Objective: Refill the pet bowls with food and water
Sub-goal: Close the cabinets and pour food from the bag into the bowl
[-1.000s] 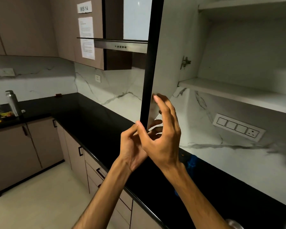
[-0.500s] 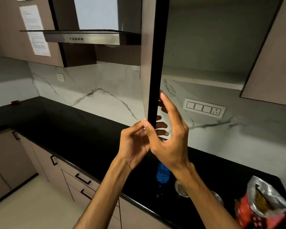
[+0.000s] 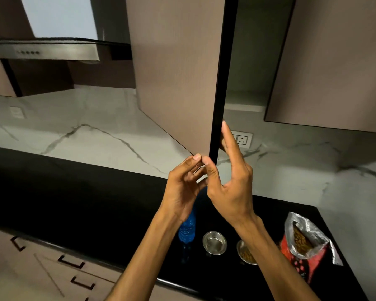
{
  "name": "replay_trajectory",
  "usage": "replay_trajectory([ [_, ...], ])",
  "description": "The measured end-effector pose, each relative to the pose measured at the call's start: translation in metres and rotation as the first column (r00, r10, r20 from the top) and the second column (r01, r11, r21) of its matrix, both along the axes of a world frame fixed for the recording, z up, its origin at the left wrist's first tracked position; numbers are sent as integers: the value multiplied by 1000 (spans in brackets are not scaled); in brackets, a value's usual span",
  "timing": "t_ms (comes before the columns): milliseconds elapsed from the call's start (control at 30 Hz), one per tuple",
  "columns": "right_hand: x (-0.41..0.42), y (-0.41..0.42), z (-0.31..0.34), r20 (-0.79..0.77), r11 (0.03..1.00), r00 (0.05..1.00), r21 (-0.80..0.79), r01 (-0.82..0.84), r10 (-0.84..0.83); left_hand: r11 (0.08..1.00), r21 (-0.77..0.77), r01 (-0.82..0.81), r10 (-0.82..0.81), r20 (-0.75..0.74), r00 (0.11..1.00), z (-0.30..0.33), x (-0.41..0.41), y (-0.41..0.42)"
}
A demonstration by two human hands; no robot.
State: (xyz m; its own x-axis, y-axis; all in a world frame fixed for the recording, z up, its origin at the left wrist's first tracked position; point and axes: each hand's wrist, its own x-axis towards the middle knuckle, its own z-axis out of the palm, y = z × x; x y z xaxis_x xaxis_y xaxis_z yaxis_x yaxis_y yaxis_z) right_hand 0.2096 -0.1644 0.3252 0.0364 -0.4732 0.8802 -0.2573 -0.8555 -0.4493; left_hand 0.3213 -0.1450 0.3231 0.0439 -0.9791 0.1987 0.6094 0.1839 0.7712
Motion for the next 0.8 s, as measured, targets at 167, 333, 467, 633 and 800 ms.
replay_trajectory([
  [167,-24,-20,-1,-17,994,994,-9,112,-112,998,-3,57,-57,37,998,6,-25,-20],
  [333,-40,-43,0,-59,964,964,-86,253,-258,999,-12,49,-49,7,999,7,-41,-43],
  [467,-46,-60,-1,-70,944,942,-63,325,-329,999,-35,30,-29,32,999,4,-52,-64],
  [633,-59,-88,-1,-52,913,911,-33,407,-408,1000,-19,-2,4,83,997,4,-69,-94],
  [800,-76,-120,-1,-62,866,864,-33,499,-500,1000,-18,8,-6,104,995,5,-84,-129],
])
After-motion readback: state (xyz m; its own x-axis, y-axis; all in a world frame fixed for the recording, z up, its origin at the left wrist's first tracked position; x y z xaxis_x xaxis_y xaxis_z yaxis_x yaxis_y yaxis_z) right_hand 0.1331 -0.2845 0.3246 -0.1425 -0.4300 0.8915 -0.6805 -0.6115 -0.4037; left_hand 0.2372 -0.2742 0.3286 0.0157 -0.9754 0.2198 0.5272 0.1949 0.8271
